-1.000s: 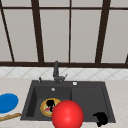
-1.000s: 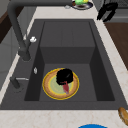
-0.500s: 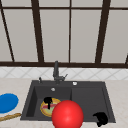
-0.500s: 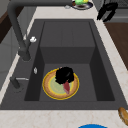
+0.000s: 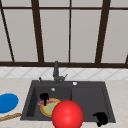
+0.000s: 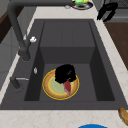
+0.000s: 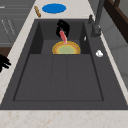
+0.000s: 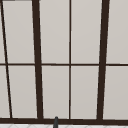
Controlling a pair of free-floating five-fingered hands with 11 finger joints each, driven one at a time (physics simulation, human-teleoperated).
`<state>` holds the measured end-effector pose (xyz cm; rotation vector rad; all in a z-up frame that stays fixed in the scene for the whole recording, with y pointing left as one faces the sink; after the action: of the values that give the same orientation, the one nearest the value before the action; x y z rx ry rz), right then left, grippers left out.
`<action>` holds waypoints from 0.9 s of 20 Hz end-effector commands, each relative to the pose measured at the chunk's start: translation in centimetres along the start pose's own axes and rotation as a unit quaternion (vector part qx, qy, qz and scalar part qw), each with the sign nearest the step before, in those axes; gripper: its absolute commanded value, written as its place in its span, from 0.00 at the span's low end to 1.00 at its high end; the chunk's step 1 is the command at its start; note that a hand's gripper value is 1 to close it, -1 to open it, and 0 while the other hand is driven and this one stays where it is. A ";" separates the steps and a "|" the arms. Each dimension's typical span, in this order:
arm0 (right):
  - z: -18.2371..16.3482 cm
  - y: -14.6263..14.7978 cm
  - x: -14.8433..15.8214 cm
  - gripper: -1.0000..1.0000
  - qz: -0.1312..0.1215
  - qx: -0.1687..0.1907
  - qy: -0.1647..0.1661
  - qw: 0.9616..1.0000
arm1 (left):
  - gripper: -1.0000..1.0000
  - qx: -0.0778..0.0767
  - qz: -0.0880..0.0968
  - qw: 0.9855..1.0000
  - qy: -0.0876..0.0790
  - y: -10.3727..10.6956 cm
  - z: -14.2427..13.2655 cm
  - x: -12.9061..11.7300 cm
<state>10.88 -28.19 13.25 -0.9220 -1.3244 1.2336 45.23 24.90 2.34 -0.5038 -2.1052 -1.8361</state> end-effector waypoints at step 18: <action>0.0 0.0 0.0 0.50 0.000 0.000 0.000 1.000 | 1.00 -0.009 0.011 1.000 -0.008 13.7 3.6 11.0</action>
<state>10.88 -28.19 13.25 -0.9220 -1.3244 1.2336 41.83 29.78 16.63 -0.5063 -2.0917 -1.8394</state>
